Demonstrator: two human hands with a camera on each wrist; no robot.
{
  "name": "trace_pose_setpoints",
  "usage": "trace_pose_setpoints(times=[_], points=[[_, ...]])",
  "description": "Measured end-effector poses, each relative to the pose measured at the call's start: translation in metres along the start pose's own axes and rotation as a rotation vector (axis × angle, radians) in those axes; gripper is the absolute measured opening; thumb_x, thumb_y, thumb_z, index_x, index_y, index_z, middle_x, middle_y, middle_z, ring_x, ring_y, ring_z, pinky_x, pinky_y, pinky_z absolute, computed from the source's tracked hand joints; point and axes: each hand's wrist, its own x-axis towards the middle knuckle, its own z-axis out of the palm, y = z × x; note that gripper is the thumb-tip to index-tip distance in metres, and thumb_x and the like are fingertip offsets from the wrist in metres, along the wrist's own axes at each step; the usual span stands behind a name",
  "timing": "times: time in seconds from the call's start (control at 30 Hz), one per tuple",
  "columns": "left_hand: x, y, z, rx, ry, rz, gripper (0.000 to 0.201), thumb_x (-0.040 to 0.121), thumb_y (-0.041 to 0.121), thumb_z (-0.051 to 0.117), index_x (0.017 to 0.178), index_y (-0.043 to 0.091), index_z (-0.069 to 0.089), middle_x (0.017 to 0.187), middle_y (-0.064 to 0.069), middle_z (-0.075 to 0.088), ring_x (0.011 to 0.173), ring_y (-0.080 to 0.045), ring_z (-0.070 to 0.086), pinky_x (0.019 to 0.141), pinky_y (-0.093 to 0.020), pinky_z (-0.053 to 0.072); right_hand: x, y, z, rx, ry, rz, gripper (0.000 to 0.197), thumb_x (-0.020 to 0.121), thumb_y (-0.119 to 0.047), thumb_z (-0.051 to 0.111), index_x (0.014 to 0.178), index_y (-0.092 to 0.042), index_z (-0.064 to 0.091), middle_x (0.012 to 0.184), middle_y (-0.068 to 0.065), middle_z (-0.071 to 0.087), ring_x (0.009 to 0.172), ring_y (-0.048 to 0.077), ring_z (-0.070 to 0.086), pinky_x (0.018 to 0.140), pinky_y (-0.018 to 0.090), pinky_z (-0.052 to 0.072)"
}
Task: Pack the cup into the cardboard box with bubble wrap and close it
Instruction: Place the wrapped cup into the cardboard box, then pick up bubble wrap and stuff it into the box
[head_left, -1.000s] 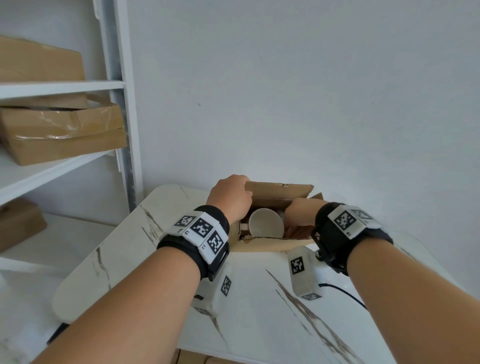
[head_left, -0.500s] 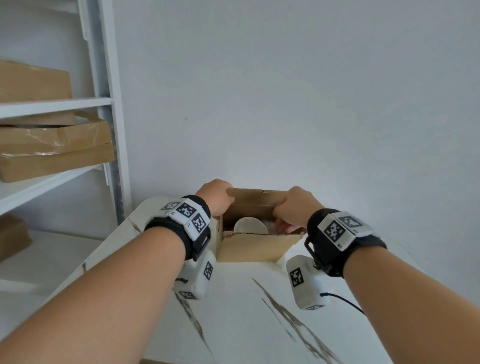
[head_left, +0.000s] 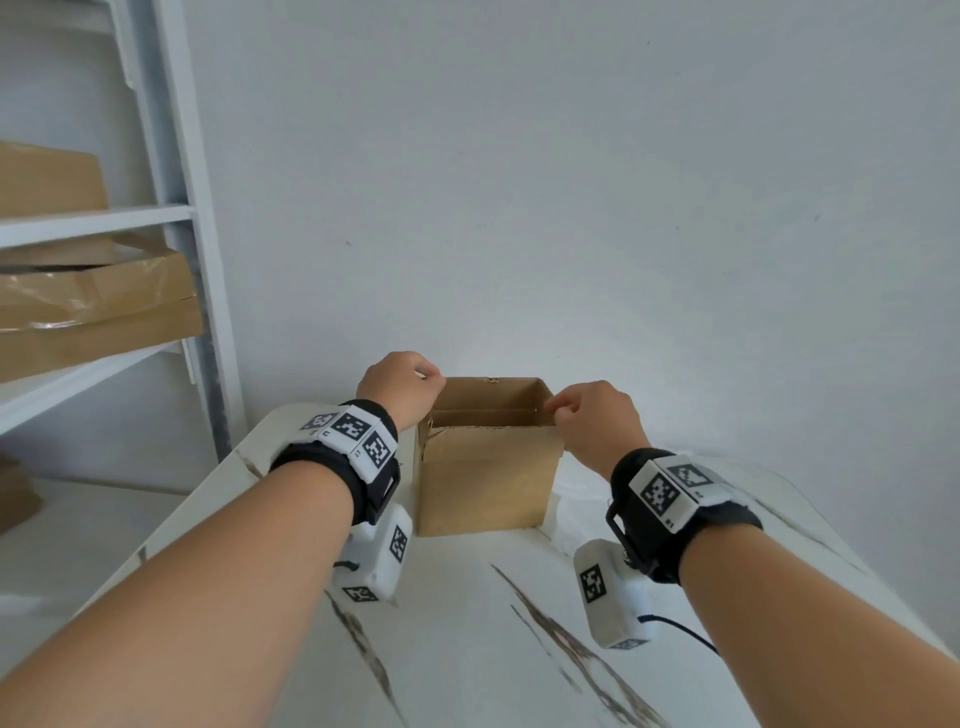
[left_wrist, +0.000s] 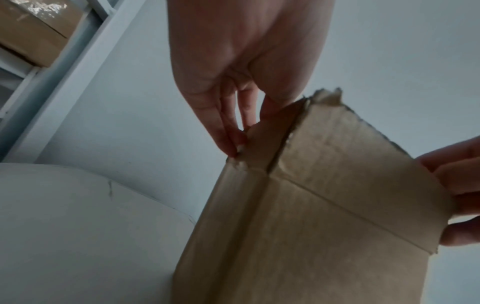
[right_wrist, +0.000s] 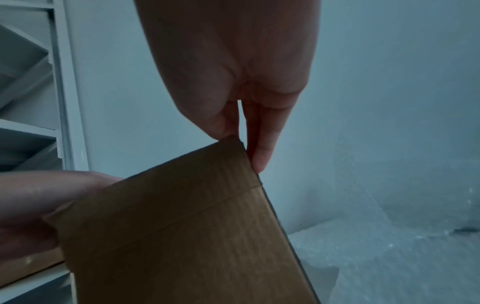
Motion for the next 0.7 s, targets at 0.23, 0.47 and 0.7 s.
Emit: trace_pose_setpoints(times=[0.23, 0.47, 0.7], points=[[-0.001, -0.004, 0.018, -0.024, -0.034, 0.013, 0.034, 0.094, 0.025, 0.048, 0.127, 0.021, 0.055, 0.130, -0.001, 0.058, 0.113, -0.020, 0.058, 0.088, -0.028, 0.043, 0.008, 0.022, -0.008, 0.188, 0.075, -0.032, 0.031, 0.087, -0.012, 0.048, 0.097, -0.027, 0.073, 0.088, -0.003, 0.072, 0.075, 0.020, 0.070, 0.076, 0.039, 0.060], [0.000, -0.012, 0.030, -0.075, 0.027, 0.020, 0.035, 0.094, 0.024, 0.041, 0.125, 0.023, 0.057, 0.130, 0.002, 0.059, 0.123, -0.024, 0.050, 0.100, -0.039, 0.044, -0.001, 0.070, -0.009, -0.099, -0.041, 0.088, 0.025, 0.085, -0.016, 0.054, 0.102, -0.022, 0.071, 0.108, -0.002, 0.071, 0.096, 0.017, 0.065, 0.088, 0.034, 0.055], [0.001, -0.012, 0.032, -0.082, 0.029, 0.027, 0.035, 0.094, 0.025, 0.040, 0.125, 0.024, 0.057, 0.130, 0.001, 0.059, 0.115, -0.028, 0.055, 0.099, -0.044, 0.046, -0.016, 0.093, 0.029, -0.306, -0.299, 0.179, 0.069, 0.083, -0.037, 0.065, 0.144, -0.023, 0.036, 0.147, 0.004, 0.040, 0.131, 0.023, 0.044, 0.106, 0.036, 0.040]])
